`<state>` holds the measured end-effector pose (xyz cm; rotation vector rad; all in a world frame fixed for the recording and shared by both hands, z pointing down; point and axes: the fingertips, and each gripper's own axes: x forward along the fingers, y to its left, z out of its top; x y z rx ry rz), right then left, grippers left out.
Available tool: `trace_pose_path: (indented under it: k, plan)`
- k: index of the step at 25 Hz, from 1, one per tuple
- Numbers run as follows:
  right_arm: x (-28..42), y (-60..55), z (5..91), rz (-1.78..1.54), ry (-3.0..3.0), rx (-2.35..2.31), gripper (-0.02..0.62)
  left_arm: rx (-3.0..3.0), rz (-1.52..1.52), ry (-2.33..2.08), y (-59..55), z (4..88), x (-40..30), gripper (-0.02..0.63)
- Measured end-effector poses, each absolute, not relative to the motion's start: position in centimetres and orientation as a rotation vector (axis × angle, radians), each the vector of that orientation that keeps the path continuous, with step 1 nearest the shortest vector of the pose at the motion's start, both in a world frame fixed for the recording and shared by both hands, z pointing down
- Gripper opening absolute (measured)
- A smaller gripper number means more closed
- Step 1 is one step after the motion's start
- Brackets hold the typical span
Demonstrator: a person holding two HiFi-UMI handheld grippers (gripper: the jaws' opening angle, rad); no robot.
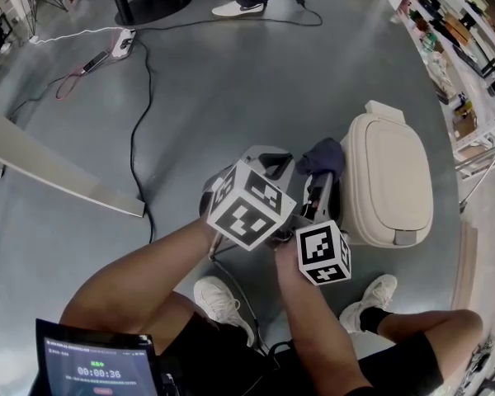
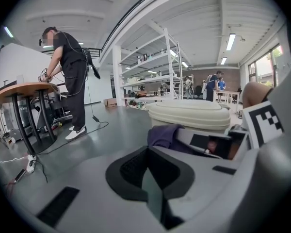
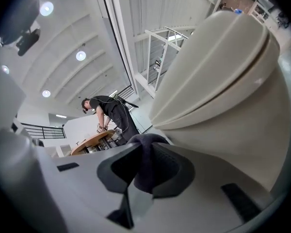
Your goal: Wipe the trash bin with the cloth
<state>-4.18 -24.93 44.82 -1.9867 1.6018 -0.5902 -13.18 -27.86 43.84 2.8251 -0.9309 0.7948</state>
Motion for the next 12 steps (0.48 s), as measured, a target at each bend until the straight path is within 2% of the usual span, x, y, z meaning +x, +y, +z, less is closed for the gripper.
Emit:
trace_pose_path:
  k: [12]
  plan:
    - [-3.0,-25.1,50.0,-0.736,1.506,-2.071,0.064,2.787,0.843,-0.944,-28.2,45.0,-13.6,0.002]
